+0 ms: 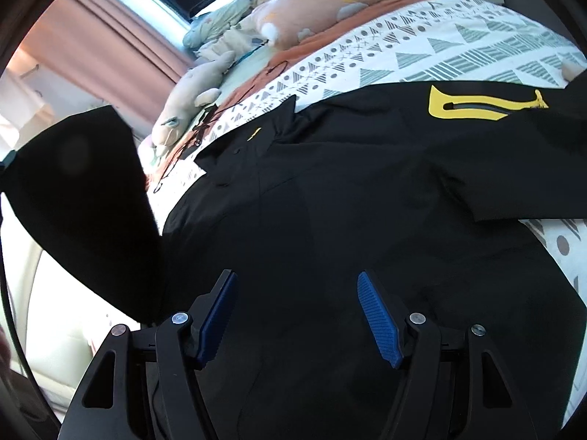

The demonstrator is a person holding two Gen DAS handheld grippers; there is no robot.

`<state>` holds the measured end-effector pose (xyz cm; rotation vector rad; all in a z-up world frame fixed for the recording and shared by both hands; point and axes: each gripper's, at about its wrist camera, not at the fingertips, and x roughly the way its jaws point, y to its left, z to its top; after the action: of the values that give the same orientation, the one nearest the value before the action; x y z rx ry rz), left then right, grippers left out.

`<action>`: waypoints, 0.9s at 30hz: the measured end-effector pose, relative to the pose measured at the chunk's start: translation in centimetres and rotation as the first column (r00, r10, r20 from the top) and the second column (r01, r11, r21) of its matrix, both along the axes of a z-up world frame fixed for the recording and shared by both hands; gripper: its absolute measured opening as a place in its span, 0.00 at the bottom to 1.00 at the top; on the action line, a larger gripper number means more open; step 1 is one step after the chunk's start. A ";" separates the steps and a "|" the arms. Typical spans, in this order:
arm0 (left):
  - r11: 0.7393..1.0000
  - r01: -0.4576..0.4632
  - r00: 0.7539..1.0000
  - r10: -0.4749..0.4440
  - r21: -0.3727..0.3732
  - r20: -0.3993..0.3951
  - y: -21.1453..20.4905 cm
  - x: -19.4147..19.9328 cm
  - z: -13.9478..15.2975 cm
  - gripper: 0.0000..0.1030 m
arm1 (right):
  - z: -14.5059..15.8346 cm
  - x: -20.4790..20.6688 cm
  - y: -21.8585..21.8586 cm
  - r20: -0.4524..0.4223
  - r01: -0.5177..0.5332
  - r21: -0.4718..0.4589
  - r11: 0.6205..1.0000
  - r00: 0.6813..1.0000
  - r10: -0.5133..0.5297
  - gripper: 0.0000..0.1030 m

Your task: Fold large clothes

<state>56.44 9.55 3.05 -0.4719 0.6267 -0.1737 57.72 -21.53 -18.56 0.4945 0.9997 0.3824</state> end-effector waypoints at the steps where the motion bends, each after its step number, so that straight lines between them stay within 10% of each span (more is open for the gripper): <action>1: 1.000 0.012 1.000 -0.012 -0.006 -0.010 -0.3 0.5 -0.7 0.00 | -0.2 0.5 -0.1 -0.006 0.003 0.009 1.000 1.000 -0.003 0.66; 5: 0.999 0.007 0.994 -0.011 -0.034 -0.104 -1.8 2.8 -4.2 0.04 | -0.9 1.2 -1.5 -0.029 0.025 0.041 0.999 0.999 -0.023 0.66; 7: 0.992 0.018 0.983 -0.040 -0.127 -0.179 -1.9 4.3 -7.4 0.23 | -1.3 1.5 -2.1 -0.041 0.045 0.046 0.998 0.998 -0.043 0.66; 9: 0.975 0.007 0.969 -0.061 -0.221 -0.238 -1.8 4.9 -10.8 0.65 | -1.6 1.4 -3.0 -0.049 0.062 0.050 0.997 0.997 -0.060 0.66; 12: 0.942 0.008 0.963 -0.098 -0.334 -0.252 -1.9 4.4 -14.6 0.82 | -1.9 1.8 -3.9 -0.058 0.087 0.039 0.995 0.995 -0.085 0.66; 17: 0.919 -0.014 0.964 -0.092 -0.394 -0.248 -1.5 1.5 -16.3 0.83 | -2.0 2.1 -4.4 -0.056 0.113 0.025 0.993 0.992 -0.111 0.66; 22: 0.951 -0.151 0.975 0.098 -0.270 -0.201 0.5 -3.8 -15.1 0.83 | -1.3 1.8 -2.4 -0.026 0.068 0.004 0.998 0.997 -0.068 0.66; 27: 0.930 -0.295 0.946 0.252 -0.220 -0.204 3.4 -8.9 -15.7 0.83 | -0.5 1.4 1.3 0.011 -0.018 -0.052 0.998 1.000 0.019 0.66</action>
<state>47.53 12.93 -12.63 -0.8178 0.7042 0.0583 59.07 -20.18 -19.03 0.4362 1.0008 0.3749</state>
